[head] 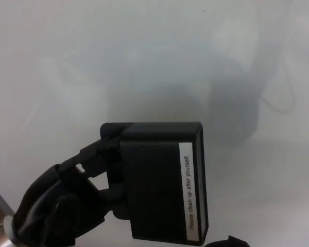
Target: A magnetic marker holder is on the left hand side of the white board, the robot put the index and middle finger into the opening of the container and pull off the magnetic holder and hand it to a human on the left hand side.
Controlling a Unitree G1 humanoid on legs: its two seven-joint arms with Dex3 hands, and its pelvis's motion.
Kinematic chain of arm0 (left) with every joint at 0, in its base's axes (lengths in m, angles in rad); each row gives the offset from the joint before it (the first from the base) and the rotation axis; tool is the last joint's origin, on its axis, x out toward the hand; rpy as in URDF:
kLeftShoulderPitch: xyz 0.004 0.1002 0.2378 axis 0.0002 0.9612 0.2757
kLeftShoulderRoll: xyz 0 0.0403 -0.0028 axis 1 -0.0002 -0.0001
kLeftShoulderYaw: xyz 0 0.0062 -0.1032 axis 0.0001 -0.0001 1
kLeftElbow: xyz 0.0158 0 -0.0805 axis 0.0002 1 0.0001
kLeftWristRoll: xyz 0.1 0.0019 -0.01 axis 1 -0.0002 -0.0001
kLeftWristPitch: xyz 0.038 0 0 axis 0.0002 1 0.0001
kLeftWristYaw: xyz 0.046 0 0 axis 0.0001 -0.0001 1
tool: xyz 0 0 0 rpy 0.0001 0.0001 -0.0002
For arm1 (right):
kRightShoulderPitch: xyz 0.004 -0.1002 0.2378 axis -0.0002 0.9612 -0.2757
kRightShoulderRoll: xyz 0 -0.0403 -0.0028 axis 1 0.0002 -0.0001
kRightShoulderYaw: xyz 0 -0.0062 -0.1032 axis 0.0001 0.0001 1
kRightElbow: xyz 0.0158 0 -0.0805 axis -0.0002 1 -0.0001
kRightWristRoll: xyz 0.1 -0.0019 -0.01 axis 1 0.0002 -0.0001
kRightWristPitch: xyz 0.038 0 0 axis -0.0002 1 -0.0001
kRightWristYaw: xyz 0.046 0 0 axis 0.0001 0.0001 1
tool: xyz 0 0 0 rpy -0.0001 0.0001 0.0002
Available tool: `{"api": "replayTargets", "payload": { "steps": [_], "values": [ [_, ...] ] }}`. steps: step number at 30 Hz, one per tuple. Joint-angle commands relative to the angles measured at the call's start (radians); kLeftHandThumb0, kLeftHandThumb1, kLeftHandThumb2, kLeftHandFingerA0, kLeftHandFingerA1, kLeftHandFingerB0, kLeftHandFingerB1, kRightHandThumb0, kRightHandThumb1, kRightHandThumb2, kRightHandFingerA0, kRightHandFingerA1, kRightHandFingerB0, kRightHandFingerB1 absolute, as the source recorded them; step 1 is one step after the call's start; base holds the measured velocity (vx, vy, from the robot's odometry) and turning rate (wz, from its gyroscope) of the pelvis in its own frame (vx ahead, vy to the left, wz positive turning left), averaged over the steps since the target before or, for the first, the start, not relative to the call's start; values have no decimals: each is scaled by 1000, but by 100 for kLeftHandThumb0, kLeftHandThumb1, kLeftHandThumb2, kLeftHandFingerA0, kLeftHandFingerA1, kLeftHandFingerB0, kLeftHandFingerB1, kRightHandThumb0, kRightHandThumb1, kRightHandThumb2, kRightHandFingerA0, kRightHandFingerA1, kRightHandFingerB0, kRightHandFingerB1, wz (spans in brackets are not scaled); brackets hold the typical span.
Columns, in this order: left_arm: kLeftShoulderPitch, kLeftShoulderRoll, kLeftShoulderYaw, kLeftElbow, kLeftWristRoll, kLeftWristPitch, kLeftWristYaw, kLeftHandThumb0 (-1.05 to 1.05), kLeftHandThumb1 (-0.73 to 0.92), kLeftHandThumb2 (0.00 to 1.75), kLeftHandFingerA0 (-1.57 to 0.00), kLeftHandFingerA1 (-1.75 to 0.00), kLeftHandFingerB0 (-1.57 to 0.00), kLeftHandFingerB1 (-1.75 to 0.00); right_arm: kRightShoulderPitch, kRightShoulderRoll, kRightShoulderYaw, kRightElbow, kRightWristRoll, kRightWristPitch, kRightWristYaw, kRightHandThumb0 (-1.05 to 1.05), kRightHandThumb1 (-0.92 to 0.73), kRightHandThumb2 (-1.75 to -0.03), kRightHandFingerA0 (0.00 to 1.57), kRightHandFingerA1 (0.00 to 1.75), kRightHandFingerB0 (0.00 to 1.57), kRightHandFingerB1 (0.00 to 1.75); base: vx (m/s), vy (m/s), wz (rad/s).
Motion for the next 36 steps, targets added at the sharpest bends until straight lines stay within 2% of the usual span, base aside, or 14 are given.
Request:
{"api": "replayTargets", "payload": {
  "steps": [1,3,4,9,14,15,16,20,21,22,23,30,32,36],
  "values": [
    [134,-5,352,-64,-1036,-17,256,-85,65,97,-78,-58,-33,-44,67,-21,22,47,-37,70,-88,-46,-63,-59,94,81,71,67,0,0,0],
    [143,-5,353,-58,-1039,-5,262,-85,65,97,-78,-58,-33,-44,73,-23,27,48,-43,68,-95,-46,-63,-59,94,81,71,67,0,0,0],
    [143,0,356,-47,-1039,5,261,-89,70,73,-83,-49,-38,-36,75,-25,31,47,-49,69,-101,-46,-63,-59,94,82,72,67,0,0,0],
    [144,13,374,-25,-1039,28,259,-85,81,66,-84,-44,-42,-33,79,-23,31,47,-49,76,-101,-47,-63,-59,94,82,72,66,0,0,0],
    [146,13,391,-15,-1063,34,280,-86,70,71,-88,-49,-42,-36,78,-24,34,48,-54,75,-106,-46,-63,-59,94,83,73,67,0,0,0],
    [146,13,391,-15,-1070,35,283,-68,57,102,-91,-69,-28,-45,78,-24,35,47,-55,74,-107,-47,-63,-59,94,81,72,67,0,0,0],
    [142,8,389,-24,-1082,25,307,-84,69,70,-89,-49,-43,-36,75,-24,36,47,-55,75,-107,-46,-63,-59,95,81,73,66,0,0,0],
    [133,11,388,-30,-1094,22,332,-85,69,71,-91,-50,-43,-37,68,-26,37,46,-56,78,-109,-45,-63,-59,95,81,72,66,0,0,0],
    [132,11,388,-31,-1095,21,335,-70,58,101,-95,-69,-30,-45,67,-26,37,46,-58,78,-112,-45,-62,-58,96,81,73,66,0,0,0],
    [130,10,387,-34,-1098,20,340,-70,58,101,-95,-69,-30,-45,66,-26,37,47,-59,78,-116,-45,-62,-58,96,81,73,66,0,0,0],
    [127,7,386,-34,-1099,17,343,-83,67,72,-91,-50,-43,-37,66,-27,37,47,-58,78,-113,-46,-62,-59,95,81,72,66,0,0,0],
    [111,11,389,-20,-1090,25,346,-83,67,70,-84,-48,-47,-38,58,-28,36,44,-56,87,-114,-46,-62,-59,95,81,73,66,0,0,0],
    [90,-8,401,-13,-1053,4,316,-74,80,65,-79,-43,-41,-33,57,-29,37,44,-60,84,-121,-46,-62,-58,96,81,73,66,0,0,0],
    [79,-11,393,11,-1077,17,344,-78,68,99,-70,-58,-39,-48,48,-30,43,45,-68,91,-137,-47,-61,-58,96,81,73,66,0,0,0]
  ]
}}
